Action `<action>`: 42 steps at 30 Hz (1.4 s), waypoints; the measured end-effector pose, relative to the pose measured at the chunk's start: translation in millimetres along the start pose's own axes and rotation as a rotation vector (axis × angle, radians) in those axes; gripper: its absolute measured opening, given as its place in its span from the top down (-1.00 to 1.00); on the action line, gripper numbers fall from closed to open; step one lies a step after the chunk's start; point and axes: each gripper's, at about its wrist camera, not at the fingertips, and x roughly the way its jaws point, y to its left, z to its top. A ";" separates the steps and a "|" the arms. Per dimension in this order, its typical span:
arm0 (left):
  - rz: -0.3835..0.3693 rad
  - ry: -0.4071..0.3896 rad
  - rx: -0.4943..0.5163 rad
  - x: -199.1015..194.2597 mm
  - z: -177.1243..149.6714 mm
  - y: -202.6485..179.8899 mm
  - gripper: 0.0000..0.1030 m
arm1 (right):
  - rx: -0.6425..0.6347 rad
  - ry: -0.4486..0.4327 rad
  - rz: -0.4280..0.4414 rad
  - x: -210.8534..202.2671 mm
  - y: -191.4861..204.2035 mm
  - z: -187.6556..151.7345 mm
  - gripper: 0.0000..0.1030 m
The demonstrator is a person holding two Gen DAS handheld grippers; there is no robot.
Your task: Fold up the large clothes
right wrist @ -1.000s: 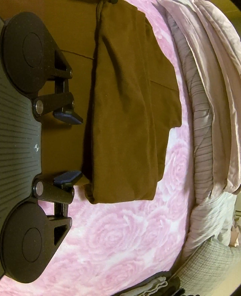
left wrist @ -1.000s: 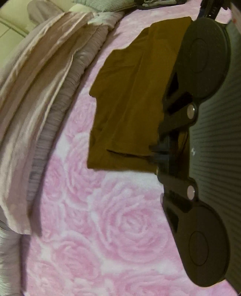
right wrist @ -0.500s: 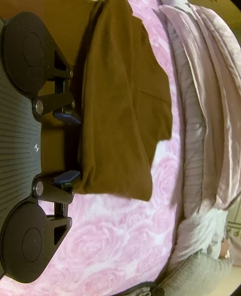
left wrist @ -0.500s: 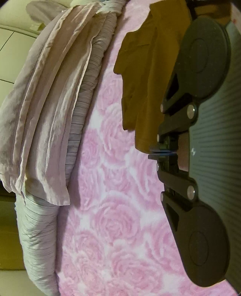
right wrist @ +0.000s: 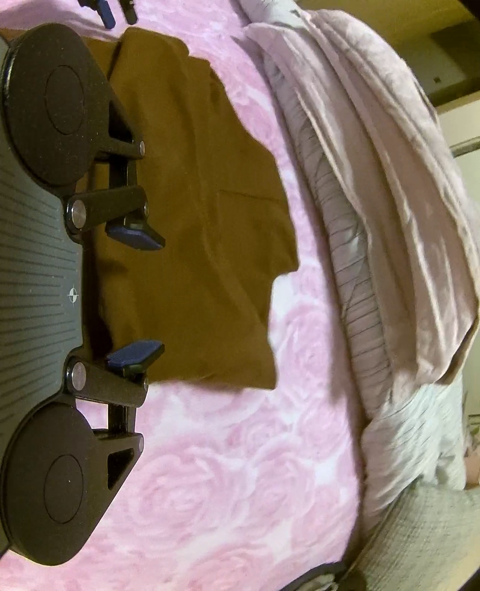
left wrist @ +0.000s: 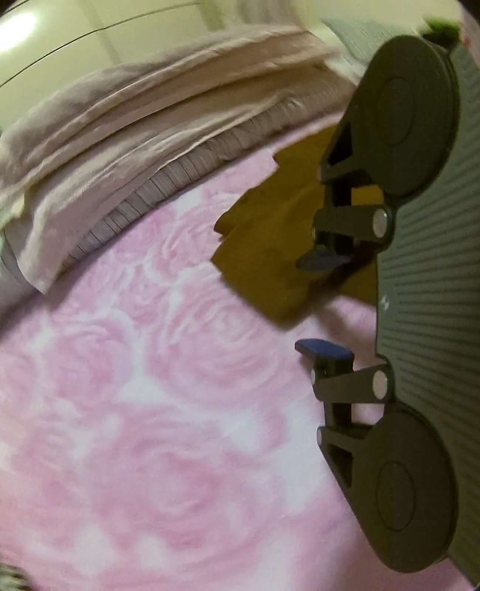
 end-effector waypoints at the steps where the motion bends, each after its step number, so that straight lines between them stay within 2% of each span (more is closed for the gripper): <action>1: -0.015 0.017 -0.054 6.8 0.1 3.4 0.27 | -0.002 0.007 -0.005 0.4 -0.6 -2.7 -0.01; 4: -0.084 0.003 -0.229 18.9 1.9 13.4 0.32 | -0.011 0.023 -0.025 0.5 -1.2 -11.1 -0.01; 5: -0.102 -0.011 -0.271 19.8 3.1 15.0 0.44 | -0.014 0.024 -0.031 0.2 -2.5 -14.0 -0.01; 6: -0.100 -0.030 -0.272 19.0 4.6 13.6 0.91 | -0.019 0.025 -0.037 -0.4 -3.3 -15.4 -0.01; 7: -0.076 -0.052 -0.207 17.7 7.8 4.8 0.97 | -0.023 0.025 -0.043 -1.1 -4.5 -16.4 -0.01; 9: 0.011 -0.093 0.059 13.6 8.1 -31.6 0.97 | -0.024 0.020 -0.054 -4.8 -6.6 -18.6 -0.01; 12: 0.114 -0.185 0.756 14.6 -35.0 -109.9 0.97 | -0.005 0.010 -0.063 -7.5 -11.8 -18.7 -0.01; 13: 0.108 -0.179 0.957 18.4 -56.5 -126.4 0.97 | -0.001 0.010 -0.066 -8.1 -13.0 -18.7 -0.01; 15: 0.081 -0.104 1.214 32.5 -94.1 -144.4 0.96 | 0.002 0.013 -0.068 -7.5 -14.0 -18.0 -0.01; 17: 0.076 -0.010 1.365 49.9 -120.8 -147.4 0.89 | -0.001 0.018 -0.067 -7.1 -13.6 -17.2 -0.01; 18: 0.085 0.037 1.398 58.6 -129.3 -146.3 0.75 | -0.007 0.019 -0.066 -7.5 -13.4 -16.6 -0.01; 19: 0.086 0.079 1.389 64.7 -132.0 -143.7 0.69 | -0.015 0.018 -0.066 -8.3 -13.5 -15.9 -0.01; 21: 0.047 0.093 1.311 61.5 -124.7 -139.4 0.66 | -0.036 0.010 -0.072 -9.9 -14.1 -13.7 -0.01; 22: -0.009 0.099 1.238 52.3 -116.1 -138.2 0.58 | -0.046 0.001 -0.073 -10.7 -14.9 -12.4 -0.01; 24: -0.151 0.108 1.067 36.7 -95.2 -135.9 0.57 | -0.058 -0.021 -0.066 -12.1 -15.9 -8.2 -0.01; 25: -0.202 0.097 1.001 30.0 -85.4 -135.4 0.57 | -0.062 -0.036 -0.048 -12.1 -15.4 -5.5 -0.01; 26: -0.217 0.072 0.968 27.1 -78.4 -138.3 0.57 | -0.066 -0.051 -0.024 -11.3 -14.0 -2.6 -0.01; 27: -0.212 0.050 0.954 30.2 -72.2 -142.5 0.57 | -0.069 -0.062 -0.004 -8.8 -11.6 0.7 -0.01; 30: -0.112 0.045 0.987 60.7 -65.6 -150.3 0.60 | -0.085 -0.094 0.061 6.1 -2.7 12.0 -0.01; 32: -0.034 0.075 0.998 87.8 -66.6 -145.6 0.60 | -0.100 -0.113 0.108 25.8 -1.8 15.7 -0.01; 33: 0.011 0.103 1.009 101.0 -69.3 -143.4 0.60 | -0.107 -0.082 0.106 41.6 -3.3 15.5 -0.01; 35: 0.022 0.076 1.043 100.5 -77.7 -142.6 0.59 | -0.142 0.050 0.059 74.4 -7.7 12.4 0.14; 37: 0.038 0.098 1.056 93.0 -77.9 -147.2 0.61 | -0.229 0.052 0.060 74.5 -5.9 12.6 0.13; 39: 0.002 0.104 1.037 83.3 -70.8 -149.2 0.63 | -0.262 0.096 0.069 68.2 -3.7 22.5 0.14; 42: -0.058 0.059 1.032 80.4 -52.8 -165.5 0.62 | -0.220 0.026 0.152 56.8 -10.4 47.8 0.13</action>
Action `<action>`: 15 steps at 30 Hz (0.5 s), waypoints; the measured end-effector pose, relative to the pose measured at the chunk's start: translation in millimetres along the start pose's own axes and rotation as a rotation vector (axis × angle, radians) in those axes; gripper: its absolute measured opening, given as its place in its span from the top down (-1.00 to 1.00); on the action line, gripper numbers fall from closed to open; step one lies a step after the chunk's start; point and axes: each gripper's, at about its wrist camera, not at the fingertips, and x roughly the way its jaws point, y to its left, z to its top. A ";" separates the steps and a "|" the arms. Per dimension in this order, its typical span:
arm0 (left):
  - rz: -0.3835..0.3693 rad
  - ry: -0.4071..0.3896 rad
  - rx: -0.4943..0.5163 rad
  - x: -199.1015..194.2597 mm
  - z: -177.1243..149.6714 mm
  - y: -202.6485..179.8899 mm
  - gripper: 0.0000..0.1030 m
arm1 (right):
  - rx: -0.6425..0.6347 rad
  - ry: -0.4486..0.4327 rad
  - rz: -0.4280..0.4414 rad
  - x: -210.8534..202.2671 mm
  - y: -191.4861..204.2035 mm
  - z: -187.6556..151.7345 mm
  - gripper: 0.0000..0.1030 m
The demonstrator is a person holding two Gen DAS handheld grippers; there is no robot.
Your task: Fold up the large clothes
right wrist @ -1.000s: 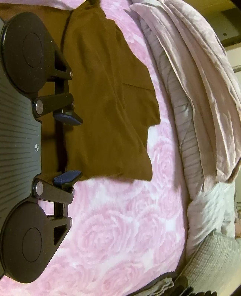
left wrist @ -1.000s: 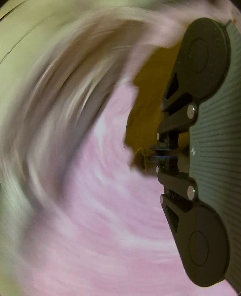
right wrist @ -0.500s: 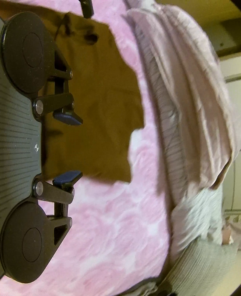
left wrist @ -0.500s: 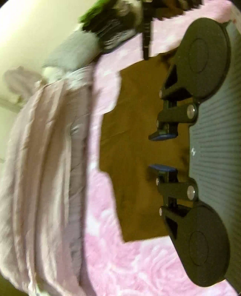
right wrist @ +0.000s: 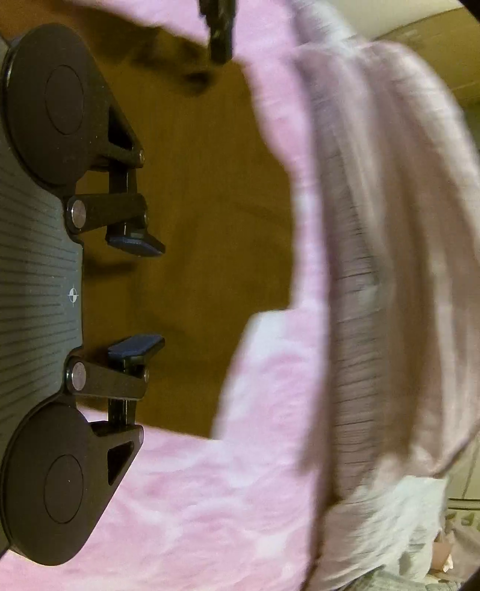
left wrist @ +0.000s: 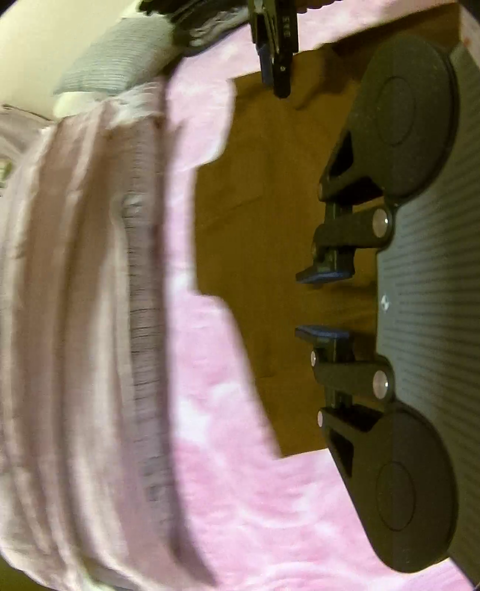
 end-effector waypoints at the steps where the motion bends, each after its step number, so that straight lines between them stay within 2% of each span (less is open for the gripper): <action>1: -0.005 -0.008 -0.004 7.0 10.1 2.7 0.62 | 0.014 -0.020 0.015 2.5 -4.3 11.3 0.13; 4: -0.031 0.012 -0.023 45.8 40.1 9.5 0.62 | 0.049 -0.063 0.028 26.6 -16.4 46.7 0.13; 8: -0.113 0.081 -0.099 98.0 70.3 14.1 0.54 | 0.138 -0.013 0.104 79.2 -28.9 81.6 0.13; 12: -0.178 0.181 -0.128 140.0 80.4 13.2 0.45 | 0.248 0.059 0.154 117.4 -43.9 85.4 0.13; 13: -0.168 0.199 -0.143 146.6 79.6 14.3 0.45 | 0.264 0.059 0.162 121.7 -46.2 83.5 0.14; 15: -0.193 0.189 -0.173 151.6 79.1 15.7 0.49 | 0.241 0.028 0.176 120.8 -45.7 83.0 0.68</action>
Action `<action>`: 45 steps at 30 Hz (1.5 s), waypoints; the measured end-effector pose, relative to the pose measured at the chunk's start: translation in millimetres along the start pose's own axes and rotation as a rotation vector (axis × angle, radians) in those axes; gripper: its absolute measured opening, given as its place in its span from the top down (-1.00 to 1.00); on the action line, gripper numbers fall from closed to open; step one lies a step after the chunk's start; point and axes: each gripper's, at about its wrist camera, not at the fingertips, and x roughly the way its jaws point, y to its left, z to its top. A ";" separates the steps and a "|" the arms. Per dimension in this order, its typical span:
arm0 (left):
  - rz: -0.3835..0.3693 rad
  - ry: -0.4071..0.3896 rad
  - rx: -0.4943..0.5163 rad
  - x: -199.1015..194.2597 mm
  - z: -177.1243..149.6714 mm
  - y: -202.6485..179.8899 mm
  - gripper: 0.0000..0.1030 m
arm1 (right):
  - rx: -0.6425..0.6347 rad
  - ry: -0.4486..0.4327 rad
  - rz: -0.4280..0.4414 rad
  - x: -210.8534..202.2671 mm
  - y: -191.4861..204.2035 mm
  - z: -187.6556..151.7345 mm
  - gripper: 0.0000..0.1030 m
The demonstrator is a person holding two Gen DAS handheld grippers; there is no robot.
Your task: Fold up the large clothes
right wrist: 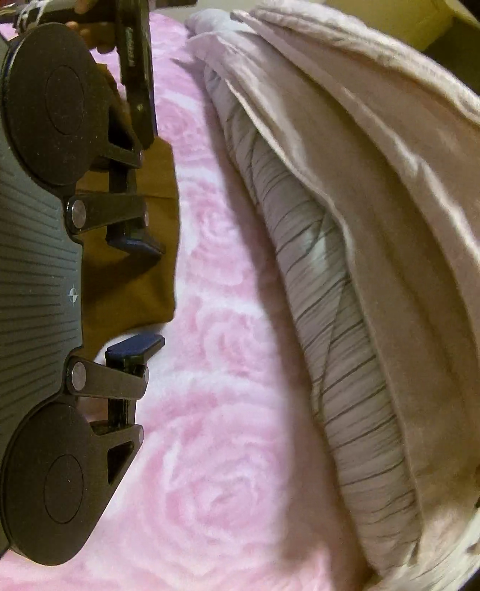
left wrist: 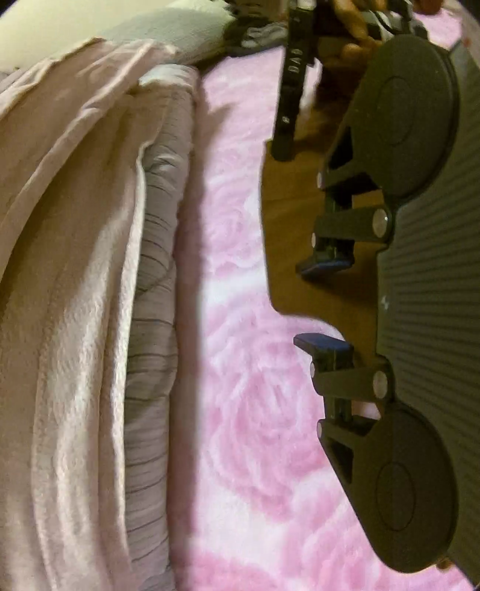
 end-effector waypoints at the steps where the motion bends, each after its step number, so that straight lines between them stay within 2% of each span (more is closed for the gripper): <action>1: -0.020 -0.004 0.000 2.4 1.3 -0.9 0.78 | -0.028 -0.007 -0.001 0.1 1.9 0.7 0.92; 2: -0.036 -0.009 0.016 3.2 1.1 -3.7 0.91 | -0.047 -0.008 -0.007 -1.0 3.4 0.1 0.92; 4: -0.026 -0.039 0.069 -0.7 -2.6 -11.3 0.91 | -0.098 -0.056 -0.009 -12.4 10.2 -4.5 0.92; 7: -0.048 -0.163 0.140 -30.4 -22.2 -19.0 0.91 | -0.225 -0.172 -0.003 -52.3 33.0 -24.2 0.93; 9: -0.060 -0.243 0.195 -57.3 -45.8 -27.7 0.91 | -0.353 -0.242 0.004 -86.7 53.2 -52.8 0.93; 11: -0.049 -0.252 0.259 -78.5 -79.4 -38.1 0.91 | -0.443 -0.225 0.012 -108.6 67.7 -84.4 0.92; 12: -0.037 -0.232 0.292 -82.8 -96.1 -42.8 0.91 | -0.476 -0.187 0.003 -117.3 74.7 -102.8 0.92; 14: -0.008 -0.134 0.346 -83.3 -131.4 -48.4 0.88 | -0.502 -0.031 -0.045 -117.7 80.4 -133.0 0.76; 16: 0.025 -0.079 0.375 -83.2 -156.4 -52.2 0.80 | -0.515 0.100 -0.155 -111.2 81.2 -151.7 0.69; 17: 0.025 -0.067 0.381 -87.1 -163.8 -52.9 0.80 | -0.517 0.115 -0.193 -112.4 82.2 -155.7 0.66; 19: 0.005 -0.098 0.344 -104.1 -166.2 -50.4 0.80 | -0.489 0.067 -0.202 -126.2 86.6 -151.5 0.63; 23: -0.013 -0.252 0.242 -128.0 -145.5 -45.9 0.77 | -0.334 -0.104 -0.116 -143.4 97.1 -123.4 0.59; 25: -0.003 -0.259 0.265 -116.7 -130.8 -53.9 0.76 | -0.320 -0.120 -0.113 -129.2 103.8 -113.0 0.56; 27: 0.036 -0.224 0.351 -94.1 -129.2 -65.7 0.76 | -0.368 -0.101 -0.153 -104.5 109.4 -114.9 0.55; 29: 0.097 -0.127 0.411 -65.6 -143.6 -68.6 0.75 | -0.423 -0.013 -0.222 -76.1 106.7 -133.5 0.54; 31: 0.135 -0.182 0.461 -63.3 -161.8 -71.0 0.73 | -0.491 -0.061 -0.254 -74.3 105.0 -155.7 0.54; 33: 0.166 -0.193 0.462 -73.6 -163.0 -79.8 0.73 | -0.515 -0.057 -0.308 -82.4 116.7 -157.6 0.54; 35: 0.146 -0.258 0.424 -91.0 -169.2 -81.6 0.73 | -0.474 -0.115 -0.300 -100.2 122.6 -162.2 0.53; 36: 0.150 -0.264 0.411 -97.4 -173.9 -81.9 0.73 | -0.447 -0.130 -0.286 -109.3 124.1 -169.3 0.53; 38: 0.165 -0.244 0.398 -108.3 -190.0 -78.0 0.74 | -0.428 -0.064 -0.286 -111.4 124.0 -183.9 0.53; 40: 0.184 -0.202 0.389 -117.7 -211.7 -74.1 0.74 | -0.432 0.012 -0.342 -111.9 124.3 -202.1 0.53; 42: 0.178 -0.179 0.367 -135.5 -236.8 -67.6 0.74 | -0.397 -0.016 -0.317 -135.2 124.7 -222.7 0.53; 44: 0.158 -0.154 0.331 -156.9 -266.7 -59.2 0.74 | -0.337 -0.001 -0.284 -159.3 122.7 -247.5 0.53; 45: 0.167 -0.132 0.324 -165.1 -281.9 -56.1 0.74 | -0.324 0.017 -0.300 -169.3 122.5 -262.6 0.53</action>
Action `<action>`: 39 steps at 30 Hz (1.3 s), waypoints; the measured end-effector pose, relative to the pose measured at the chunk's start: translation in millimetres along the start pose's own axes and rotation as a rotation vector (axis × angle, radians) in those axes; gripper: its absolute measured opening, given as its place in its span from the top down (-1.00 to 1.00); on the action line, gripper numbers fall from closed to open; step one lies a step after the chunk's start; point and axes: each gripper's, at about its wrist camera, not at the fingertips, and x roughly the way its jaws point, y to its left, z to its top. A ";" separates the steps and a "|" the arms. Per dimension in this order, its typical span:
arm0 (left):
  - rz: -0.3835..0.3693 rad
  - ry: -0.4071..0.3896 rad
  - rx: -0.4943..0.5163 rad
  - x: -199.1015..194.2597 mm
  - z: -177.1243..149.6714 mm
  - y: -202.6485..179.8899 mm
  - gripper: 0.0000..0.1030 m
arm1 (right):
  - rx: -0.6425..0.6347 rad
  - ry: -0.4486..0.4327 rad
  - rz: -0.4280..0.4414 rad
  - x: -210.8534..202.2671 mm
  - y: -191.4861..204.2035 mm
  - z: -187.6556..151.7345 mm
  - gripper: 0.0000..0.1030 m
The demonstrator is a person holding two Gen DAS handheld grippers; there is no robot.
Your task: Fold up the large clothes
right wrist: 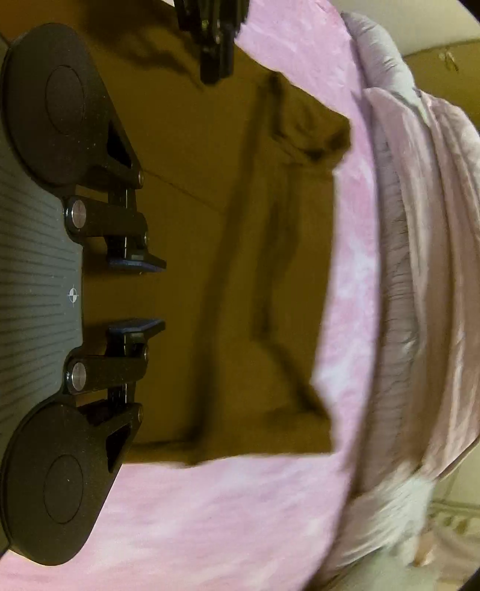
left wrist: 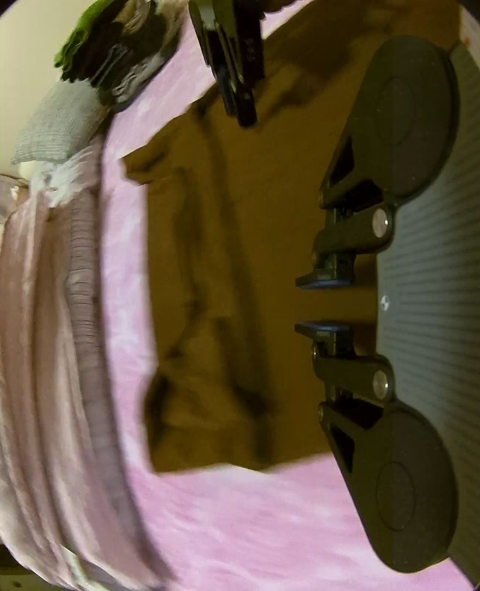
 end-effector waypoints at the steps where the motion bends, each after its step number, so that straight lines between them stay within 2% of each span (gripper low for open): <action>1: 0.008 0.023 -0.009 -11.5 -16.5 0.5 0.74 | 0.000 0.024 -0.016 -11.3 3.0 -17.2 0.53; 6: 0.033 0.068 -0.070 -78.1 -74.9 4.9 0.73 | 0.051 0.034 -0.045 -76.2 6.8 -87.7 0.53; 9: 0.050 0.123 -0.140 -115.6 -103.7 7.1 0.74 | 0.074 0.101 -0.044 -106.4 6.3 -122.8 0.53; 12: 0.069 0.173 -0.150 -144.4 -130.3 3.6 0.74 | 0.069 0.140 -0.036 -131.6 4.7 -150.5 0.53; 14: 0.073 0.193 -0.161 -162.4 -142.3 0.1 0.74 | 0.072 0.151 -0.014 -145.6 2.8 -163.3 0.53; 18: 0.060 0.188 -0.253 -192.3 -150.9 4.6 0.73 | 0.090 0.171 0.016 -168.4 -8.1 -169.4 0.52; 19: 0.060 0.165 -0.279 -198.6 -150.2 7.1 0.70 | 0.114 0.149 0.022 -176.8 -14.0 -170.5 0.50; 20: 0.054 0.140 -0.308 -203.8 -149.1 11.1 0.67 | 0.148 0.122 0.038 -182.8 -20.1 -171.4 0.33; 21: 0.044 0.115 -0.346 -206.9 -146.8 17.1 0.54 | 0.195 0.101 0.062 -186.7 -28.9 -171.0 0.17; 22: 0.028 0.096 -0.387 -207.6 -145.1 24.1 0.37 | 0.241 0.083 0.081 -188.1 -38.1 -170.3 -0.07; 23: 0.008 0.086 -0.423 -205.5 -143.6 31.2 0.34 | 0.284 0.053 0.090 -188.4 -47.2 -168.9 -0.10; 25: -0.008 0.066 -0.457 -196.8 -141.2 41.0 0.33 | 0.352 0.006 0.123 -183.6 -64.8 -162.2 -0.10; 27: -0.034 0.072 -0.471 -182.8 -140.2 50.8 0.33 | 0.404 0.010 0.184 -172.2 -80.3 -160.5 -0.09; 29: -0.073 0.079 -0.488 -170.4 -143.3 61.8 0.33 | 0.443 0.010 0.195 -161.9 -94.6 -164.9 -0.09; 31: -0.110 0.075 -0.503 -158.7 -145.5 70.9 0.32 | 0.483 0.024 0.258 -144.8 -108.9 -171.2 -0.09; 35: -0.242 0.036 -0.538 -137.7 -151.7 88.8 0.32 | 0.565 -0.012 0.409 -128.7 -129.3 -180.2 -0.09; 39: -0.356 0.058 -0.583 -133.1 -162.7 95.0 0.33 | 0.638 0.005 0.537 -128.4 -144.1 -193.5 0.00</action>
